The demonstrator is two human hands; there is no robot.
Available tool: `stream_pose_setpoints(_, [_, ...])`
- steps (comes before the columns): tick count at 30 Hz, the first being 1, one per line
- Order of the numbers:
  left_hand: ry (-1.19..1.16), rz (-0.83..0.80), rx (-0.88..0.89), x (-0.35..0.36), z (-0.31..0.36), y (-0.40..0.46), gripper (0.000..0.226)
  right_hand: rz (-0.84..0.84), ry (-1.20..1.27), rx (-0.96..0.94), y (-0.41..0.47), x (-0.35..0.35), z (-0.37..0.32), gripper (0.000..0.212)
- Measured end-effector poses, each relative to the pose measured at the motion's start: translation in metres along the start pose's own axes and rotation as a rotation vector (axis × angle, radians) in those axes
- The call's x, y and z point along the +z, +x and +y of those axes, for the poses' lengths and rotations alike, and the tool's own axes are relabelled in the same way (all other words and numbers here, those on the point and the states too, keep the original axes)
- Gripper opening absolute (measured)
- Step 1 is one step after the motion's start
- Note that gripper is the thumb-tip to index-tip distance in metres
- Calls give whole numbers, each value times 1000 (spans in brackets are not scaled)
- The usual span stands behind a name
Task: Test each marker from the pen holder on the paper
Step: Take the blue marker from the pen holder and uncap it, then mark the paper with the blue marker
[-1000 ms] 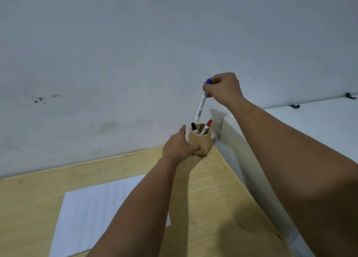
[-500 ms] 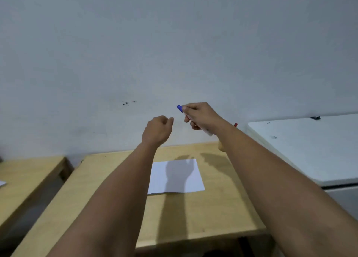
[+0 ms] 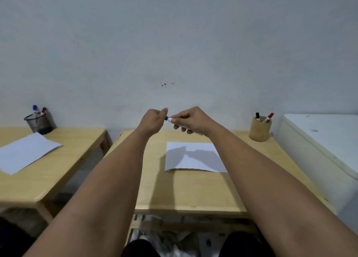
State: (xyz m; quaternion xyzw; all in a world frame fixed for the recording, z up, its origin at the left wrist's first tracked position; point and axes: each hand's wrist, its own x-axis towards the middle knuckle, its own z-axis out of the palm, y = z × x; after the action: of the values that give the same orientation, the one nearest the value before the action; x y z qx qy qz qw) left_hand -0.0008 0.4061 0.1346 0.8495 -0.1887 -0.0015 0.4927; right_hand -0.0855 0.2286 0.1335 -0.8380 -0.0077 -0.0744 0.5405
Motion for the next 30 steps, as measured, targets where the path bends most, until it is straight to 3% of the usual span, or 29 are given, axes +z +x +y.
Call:
stream_pose_setpoints(3, [-15,128,-73,-19,-37,17,46,39,-123,4,7,1,27,18])
stream_pose_setpoints(5, [206,158,-47,-25,-68,27,56,143,-59,61,12,-3,49,15])
stream_pose_setpoints(7, [507,128,-2,-17,-96,33,58,246,100,126,21,-4,66,6])
stream_pose_setpoints(9, [707,87,68,3,-120,39,54,309,306,196,32,-3,80,13])
stream_pose_setpoints(14, [888,-84,62,43,-158,51,48,355,786,331,57,2,110,34])
stream_pose_setpoints(21, [808,-48,20,47,-180,41,61,346,823,321,71,15,127,6])
stream_pose_setpoints(23, [699,45,9,42,-175,33,67,398,788,339,73,19,126,24])
stream_pose_setpoints(26, [497,213,235,41,-163,12,54,489,673,333,75,21,121,31])
stream_pose_setpoints(28, [435,152,402,45,-156,-2,35,499,593,310,75,23,114,19])
stream_pose_setpoints(30, [445,2,491,51,-155,-11,32,477,531,292,76,25,108,16])
